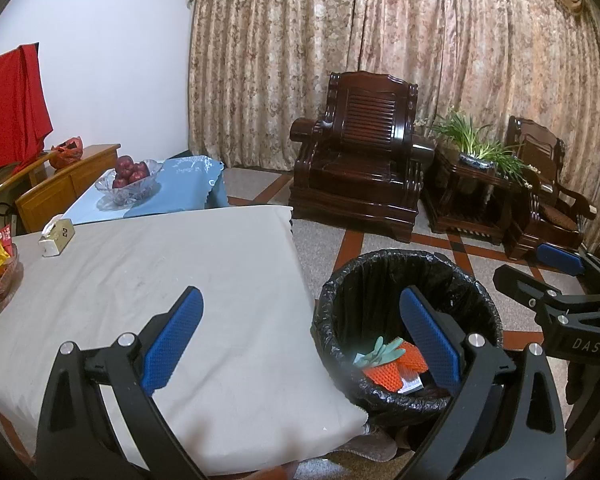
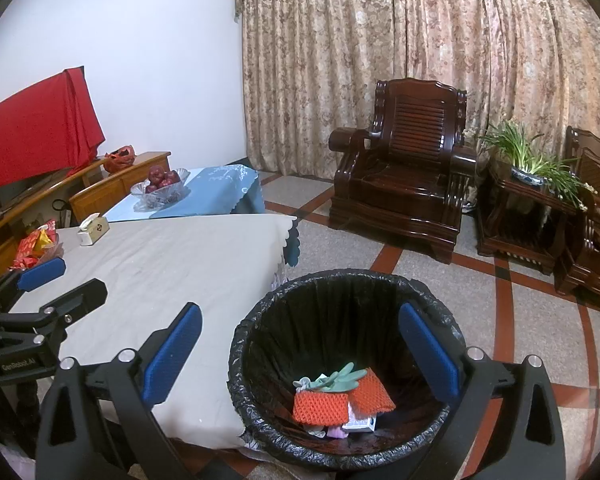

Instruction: Collect trash

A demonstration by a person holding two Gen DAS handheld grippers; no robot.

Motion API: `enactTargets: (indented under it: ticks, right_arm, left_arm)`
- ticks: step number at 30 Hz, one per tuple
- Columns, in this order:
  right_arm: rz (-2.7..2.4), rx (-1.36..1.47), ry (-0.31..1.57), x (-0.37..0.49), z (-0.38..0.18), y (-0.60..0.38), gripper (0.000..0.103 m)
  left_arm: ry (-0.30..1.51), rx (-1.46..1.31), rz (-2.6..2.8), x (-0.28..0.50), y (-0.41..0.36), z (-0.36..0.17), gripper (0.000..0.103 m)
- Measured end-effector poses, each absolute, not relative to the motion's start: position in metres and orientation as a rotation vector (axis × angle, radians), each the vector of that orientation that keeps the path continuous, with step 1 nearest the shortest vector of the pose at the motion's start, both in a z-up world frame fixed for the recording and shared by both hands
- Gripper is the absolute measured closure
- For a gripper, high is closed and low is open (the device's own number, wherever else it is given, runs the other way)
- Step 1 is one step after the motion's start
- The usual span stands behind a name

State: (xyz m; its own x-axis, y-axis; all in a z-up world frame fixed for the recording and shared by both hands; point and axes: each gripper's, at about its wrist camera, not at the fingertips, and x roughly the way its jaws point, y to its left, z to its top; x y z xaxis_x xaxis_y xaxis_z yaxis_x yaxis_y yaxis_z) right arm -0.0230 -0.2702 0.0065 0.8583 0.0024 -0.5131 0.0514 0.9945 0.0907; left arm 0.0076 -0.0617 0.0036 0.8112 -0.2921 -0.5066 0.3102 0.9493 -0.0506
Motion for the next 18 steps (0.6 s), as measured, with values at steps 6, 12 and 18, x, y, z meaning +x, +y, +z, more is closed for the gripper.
enactTargets:
  ticks: [6,12,18]
  right_arm:
    - [-0.025,0.102,0.539,-0.0239,0.0079,-0.2685,0.006]
    - [-0.026,0.103,0.544,-0.0239,0.0087,-0.2674,0.006]
    - [-0.027,0.105,0.546,-0.0250,0.0083,-0.2649,0.006]
  left_arm:
    - [0.536,0.034,-0.322,0.0074,-0.0611,0.0043,0.007]
    - [0.546,0.036,-0.322,0.0065,-0.0571,0.0017,0.007]
    - [0.547,0.037,-0.324,0.0054,-0.0541,-0.0006,0.007]
